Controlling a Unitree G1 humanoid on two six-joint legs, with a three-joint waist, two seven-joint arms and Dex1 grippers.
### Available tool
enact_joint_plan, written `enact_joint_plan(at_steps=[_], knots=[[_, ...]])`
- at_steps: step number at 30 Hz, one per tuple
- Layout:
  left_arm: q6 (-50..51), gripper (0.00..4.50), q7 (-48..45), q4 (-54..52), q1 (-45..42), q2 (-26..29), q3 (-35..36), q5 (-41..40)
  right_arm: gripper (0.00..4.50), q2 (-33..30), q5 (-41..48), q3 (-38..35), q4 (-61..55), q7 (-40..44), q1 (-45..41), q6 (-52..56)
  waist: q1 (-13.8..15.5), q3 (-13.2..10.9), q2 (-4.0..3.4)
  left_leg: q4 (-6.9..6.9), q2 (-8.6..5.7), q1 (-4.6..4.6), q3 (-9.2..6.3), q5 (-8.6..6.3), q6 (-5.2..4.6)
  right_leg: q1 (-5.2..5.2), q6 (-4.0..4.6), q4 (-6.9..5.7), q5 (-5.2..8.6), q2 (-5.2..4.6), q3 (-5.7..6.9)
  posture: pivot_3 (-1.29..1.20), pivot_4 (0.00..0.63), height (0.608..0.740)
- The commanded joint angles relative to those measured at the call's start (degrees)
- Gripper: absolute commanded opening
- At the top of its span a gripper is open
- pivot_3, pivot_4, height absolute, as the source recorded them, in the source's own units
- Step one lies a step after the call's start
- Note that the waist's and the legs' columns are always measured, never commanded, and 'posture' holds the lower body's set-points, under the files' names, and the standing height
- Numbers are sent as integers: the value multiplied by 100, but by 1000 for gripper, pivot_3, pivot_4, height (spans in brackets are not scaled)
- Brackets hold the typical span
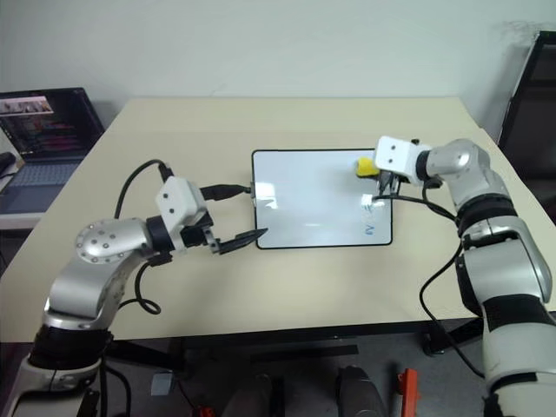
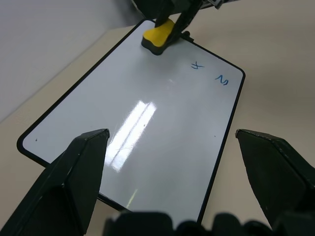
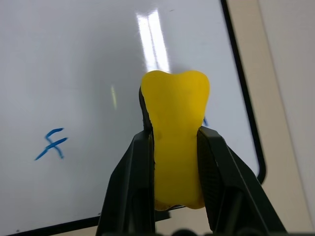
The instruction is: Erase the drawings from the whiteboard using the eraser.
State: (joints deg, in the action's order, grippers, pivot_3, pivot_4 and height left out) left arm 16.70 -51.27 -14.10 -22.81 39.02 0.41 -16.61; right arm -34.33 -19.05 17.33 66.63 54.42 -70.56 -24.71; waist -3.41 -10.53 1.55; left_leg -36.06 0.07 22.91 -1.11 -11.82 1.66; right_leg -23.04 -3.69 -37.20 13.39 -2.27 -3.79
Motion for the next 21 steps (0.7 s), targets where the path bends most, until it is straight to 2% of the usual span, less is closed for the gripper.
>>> enact_joint_plan(at_steps=[1, 6, 14, 21], knots=[[-116, 4500, 41, -116, -96, 31, 123, -22, 850, 8, -122, 122, -18, 164, 240, 99, -3, 0, 1, -1, 2, -4, 1, 0, 0, 4, 2, 0, -2, 2, 0, 0, 150, 740], [-137, 4500, 40, -58, -140, 15, 103, -10, 835, 2, -68, 34, -27, 175, 200, 182, -4, 0, 1, -5, 22, -38, 1, 2, 1, 41, 11, 7, 13, 19, 2, 0, 150, 740], [-159, 4500, 87, -30, -163, -23, 74, 4, 833, 22, -254, -43, 246, -974, -360, 518, -18, 0, 0, -5, 39, -43, 9, 3, 2, 43, 21, 8, 9, 27, -3, 0, 150, 740], [-165, 4500, 113, -41, -161, -34, 52, 17, 830, 5, -409, -17, 406, -1182, -611, 670, -15, 0, 0, 1, 39, -24, 10, 1, 2, 26, 32, 14, -9, 29, 0, 0, 150, 740]])
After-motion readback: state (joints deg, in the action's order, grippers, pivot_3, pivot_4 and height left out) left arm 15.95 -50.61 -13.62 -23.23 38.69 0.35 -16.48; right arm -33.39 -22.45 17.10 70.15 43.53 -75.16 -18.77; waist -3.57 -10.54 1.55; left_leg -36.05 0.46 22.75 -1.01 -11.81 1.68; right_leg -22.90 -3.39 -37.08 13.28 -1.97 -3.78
